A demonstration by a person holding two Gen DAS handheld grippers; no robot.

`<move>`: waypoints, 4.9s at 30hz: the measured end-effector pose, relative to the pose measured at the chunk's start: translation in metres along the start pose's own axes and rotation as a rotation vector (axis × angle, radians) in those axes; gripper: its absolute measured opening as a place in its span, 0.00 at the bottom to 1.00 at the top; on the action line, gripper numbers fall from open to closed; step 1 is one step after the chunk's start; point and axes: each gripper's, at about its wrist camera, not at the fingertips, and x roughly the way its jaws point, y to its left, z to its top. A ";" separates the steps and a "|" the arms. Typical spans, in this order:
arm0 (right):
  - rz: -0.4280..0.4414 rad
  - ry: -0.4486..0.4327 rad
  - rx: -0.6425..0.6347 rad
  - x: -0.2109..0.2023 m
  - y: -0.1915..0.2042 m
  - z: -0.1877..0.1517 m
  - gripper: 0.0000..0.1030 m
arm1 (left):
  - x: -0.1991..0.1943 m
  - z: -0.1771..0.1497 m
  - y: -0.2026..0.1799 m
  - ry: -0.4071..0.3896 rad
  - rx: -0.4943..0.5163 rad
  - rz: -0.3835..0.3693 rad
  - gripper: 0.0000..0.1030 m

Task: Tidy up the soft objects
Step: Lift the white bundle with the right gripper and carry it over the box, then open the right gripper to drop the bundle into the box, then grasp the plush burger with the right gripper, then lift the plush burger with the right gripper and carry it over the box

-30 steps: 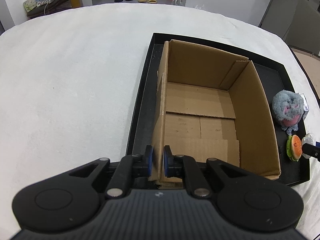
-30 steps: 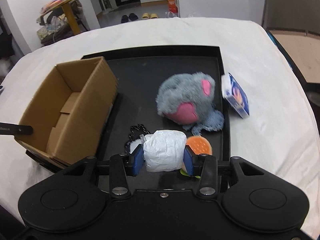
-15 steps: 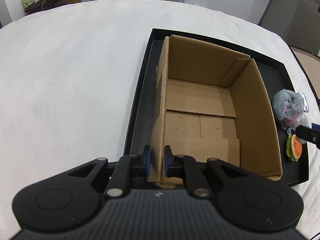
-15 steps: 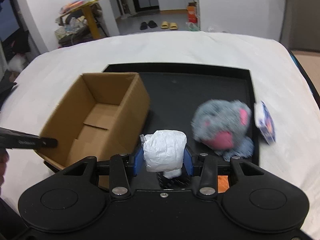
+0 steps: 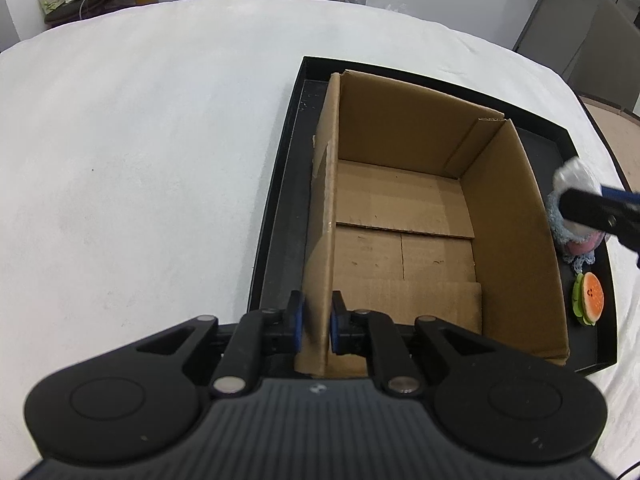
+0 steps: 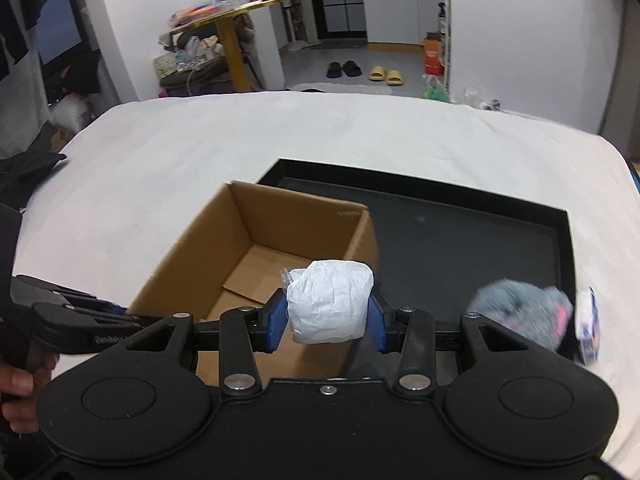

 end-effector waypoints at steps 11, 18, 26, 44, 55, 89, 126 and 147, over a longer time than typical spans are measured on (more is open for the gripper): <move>0.028 0.002 -0.039 0.025 0.028 0.017 0.40 | 0.002 0.003 0.006 0.026 0.002 -0.030 0.12; 0.033 0.002 -0.057 0.036 0.040 0.022 0.40 | 0.004 0.004 0.007 0.036 0.002 -0.049 0.12; 0.045 0.002 -0.075 0.043 0.048 0.024 0.42 | 0.006 0.004 0.011 0.040 -0.004 -0.064 0.12; 0.027 0.013 -0.047 0.025 0.037 0.013 0.47 | 0.000 0.004 0.003 0.035 0.001 -0.039 0.13; 0.005 0.004 0.027 -0.006 0.001 0.002 0.47 | -0.001 0.006 -0.010 0.035 -0.009 -0.009 0.63; -0.137 0.083 0.241 -0.018 -0.124 -0.097 0.63 | 0.005 0.009 -0.059 -0.031 0.031 0.126 0.79; -0.154 0.026 0.217 -0.022 -0.115 -0.094 0.37 | 0.000 0.002 -0.061 -0.038 0.044 0.141 0.79; -0.132 -0.075 0.104 -0.028 -0.059 -0.044 0.37 | -0.002 0.002 -0.031 -0.049 0.023 0.078 0.79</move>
